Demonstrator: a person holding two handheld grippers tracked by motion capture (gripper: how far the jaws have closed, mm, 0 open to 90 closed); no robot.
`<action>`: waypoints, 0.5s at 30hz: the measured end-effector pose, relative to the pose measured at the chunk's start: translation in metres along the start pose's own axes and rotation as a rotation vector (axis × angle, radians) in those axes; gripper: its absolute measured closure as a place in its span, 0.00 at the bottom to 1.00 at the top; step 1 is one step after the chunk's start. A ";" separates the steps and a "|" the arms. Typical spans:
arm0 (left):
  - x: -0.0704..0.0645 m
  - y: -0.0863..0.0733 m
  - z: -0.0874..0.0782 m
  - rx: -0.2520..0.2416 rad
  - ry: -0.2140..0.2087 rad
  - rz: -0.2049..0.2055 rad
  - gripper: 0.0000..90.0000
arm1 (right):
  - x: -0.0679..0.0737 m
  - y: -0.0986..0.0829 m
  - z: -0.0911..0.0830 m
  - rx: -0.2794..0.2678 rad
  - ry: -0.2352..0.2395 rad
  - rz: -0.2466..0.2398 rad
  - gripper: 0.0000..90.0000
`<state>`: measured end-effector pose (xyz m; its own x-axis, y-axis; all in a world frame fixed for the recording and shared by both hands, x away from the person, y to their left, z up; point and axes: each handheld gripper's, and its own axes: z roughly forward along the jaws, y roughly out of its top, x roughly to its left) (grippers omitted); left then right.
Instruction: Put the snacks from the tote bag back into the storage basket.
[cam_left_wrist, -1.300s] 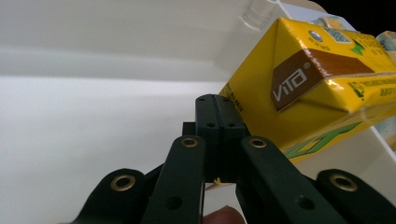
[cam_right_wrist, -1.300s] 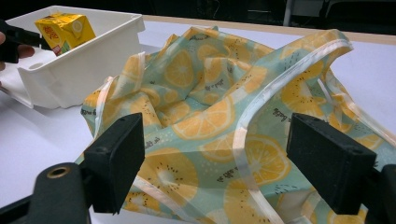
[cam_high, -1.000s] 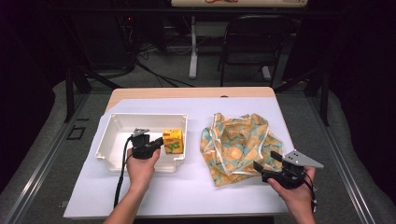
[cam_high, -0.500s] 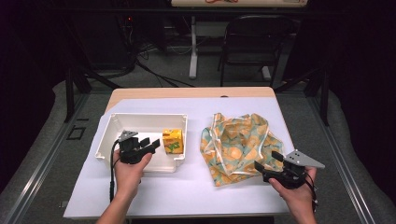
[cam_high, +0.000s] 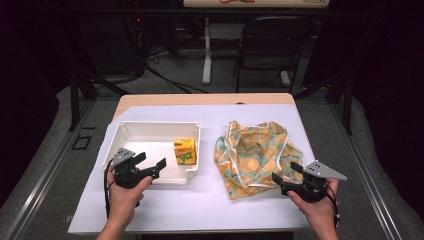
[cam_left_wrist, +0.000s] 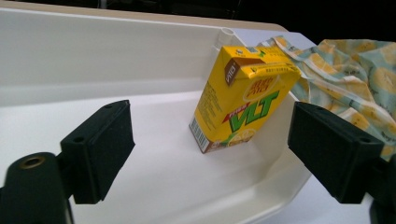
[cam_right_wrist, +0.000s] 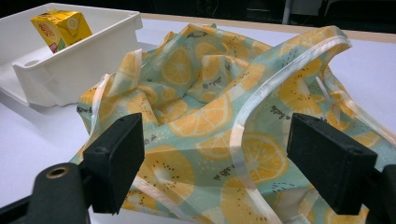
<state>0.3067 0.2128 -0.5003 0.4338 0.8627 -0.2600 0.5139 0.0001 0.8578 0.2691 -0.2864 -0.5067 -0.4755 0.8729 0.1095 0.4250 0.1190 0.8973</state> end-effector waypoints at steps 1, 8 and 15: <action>0.000 -0.001 -0.002 0.004 0.002 0.010 0.14 | 0.000 0.000 0.000 0.000 0.000 0.000 0.21; 0.005 -0.008 -0.018 0.002 -0.017 0.029 0.00 | -0.001 0.000 -0.001 -0.001 -0.003 0.004 0.20; 0.011 -0.016 -0.032 -0.016 -0.005 0.046 0.00 | -0.002 -0.001 -0.001 -0.001 -0.005 0.004 0.20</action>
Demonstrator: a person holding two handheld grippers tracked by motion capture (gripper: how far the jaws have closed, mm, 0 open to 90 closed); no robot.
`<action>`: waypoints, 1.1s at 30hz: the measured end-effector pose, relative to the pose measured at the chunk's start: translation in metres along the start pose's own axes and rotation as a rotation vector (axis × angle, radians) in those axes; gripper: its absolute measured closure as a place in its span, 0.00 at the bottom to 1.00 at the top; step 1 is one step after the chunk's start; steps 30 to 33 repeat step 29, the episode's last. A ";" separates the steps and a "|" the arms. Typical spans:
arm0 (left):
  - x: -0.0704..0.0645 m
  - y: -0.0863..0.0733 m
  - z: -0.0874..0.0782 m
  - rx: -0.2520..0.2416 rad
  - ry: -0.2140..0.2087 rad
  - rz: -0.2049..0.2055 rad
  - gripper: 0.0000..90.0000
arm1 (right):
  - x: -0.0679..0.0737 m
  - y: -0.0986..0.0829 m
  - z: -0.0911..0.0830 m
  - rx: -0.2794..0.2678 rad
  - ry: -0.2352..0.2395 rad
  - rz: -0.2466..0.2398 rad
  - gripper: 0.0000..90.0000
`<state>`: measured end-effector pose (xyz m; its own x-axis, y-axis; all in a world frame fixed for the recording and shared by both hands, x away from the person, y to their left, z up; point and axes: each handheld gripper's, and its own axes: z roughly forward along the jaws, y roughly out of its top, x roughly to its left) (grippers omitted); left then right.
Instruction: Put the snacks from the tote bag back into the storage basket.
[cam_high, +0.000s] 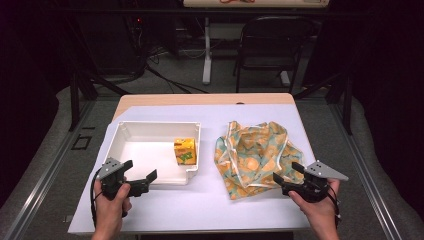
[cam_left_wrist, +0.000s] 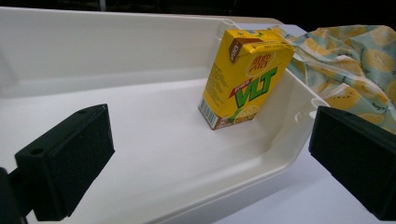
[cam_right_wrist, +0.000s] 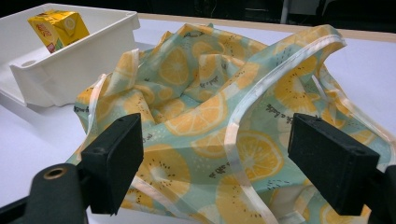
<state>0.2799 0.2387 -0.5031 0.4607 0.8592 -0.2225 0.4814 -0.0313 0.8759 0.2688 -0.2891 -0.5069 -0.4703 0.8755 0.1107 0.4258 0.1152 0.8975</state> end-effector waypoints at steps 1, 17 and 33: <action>0.001 -0.001 -0.002 0.001 0.002 0.002 0.00 | 0.000 0.000 0.000 -0.002 0.002 0.002 0.20; 0.023 -0.029 -0.032 -0.001 0.055 -0.009 0.00 | -0.012 -0.007 -0.009 0.002 -0.031 0.032 0.19; 0.037 -0.032 -0.041 -0.019 0.097 -0.048 0.00 | -0.025 -0.018 -0.021 0.012 -0.059 0.068 0.18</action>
